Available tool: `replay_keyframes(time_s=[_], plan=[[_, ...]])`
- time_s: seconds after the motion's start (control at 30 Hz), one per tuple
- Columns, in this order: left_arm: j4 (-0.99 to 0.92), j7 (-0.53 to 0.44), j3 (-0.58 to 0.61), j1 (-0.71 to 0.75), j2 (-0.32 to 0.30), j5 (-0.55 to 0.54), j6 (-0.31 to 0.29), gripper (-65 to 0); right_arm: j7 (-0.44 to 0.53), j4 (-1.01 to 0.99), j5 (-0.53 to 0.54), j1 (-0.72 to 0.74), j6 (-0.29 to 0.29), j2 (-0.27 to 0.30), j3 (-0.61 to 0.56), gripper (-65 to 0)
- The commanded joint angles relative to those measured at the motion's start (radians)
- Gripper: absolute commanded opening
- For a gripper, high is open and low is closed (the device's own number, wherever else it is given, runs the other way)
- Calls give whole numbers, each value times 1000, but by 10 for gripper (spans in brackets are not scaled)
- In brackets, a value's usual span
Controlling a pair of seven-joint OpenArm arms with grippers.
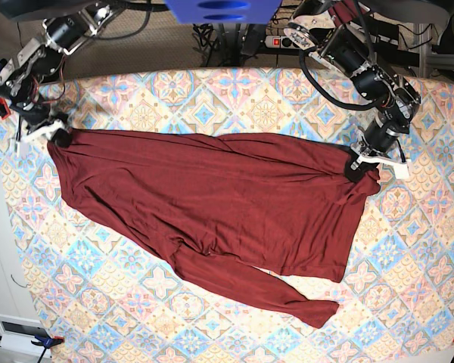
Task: Layout the t-shirt on the table in an organized manner, then fold the t-shirt properly
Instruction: 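Grasp the shirt corner with the right gripper, left gripper holding its corner, then hold both shirt corners and adjust the grips slightly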
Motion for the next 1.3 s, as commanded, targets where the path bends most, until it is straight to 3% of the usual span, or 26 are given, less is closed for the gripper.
replay_keyframes(time_s=[0.0,0.07,1.27], plan=[[20,-14,3,-15,-9,-25,-8,-650,37,53,42,28,7,27,12,-370],[20,-16,3,-15,-9,-25,-8,-650,37,71,39,25,7,27,17,-343],[18,-16,1,-16,-9,-25,-8,-650,45,-7,42,-13,7,26,20,-347]])
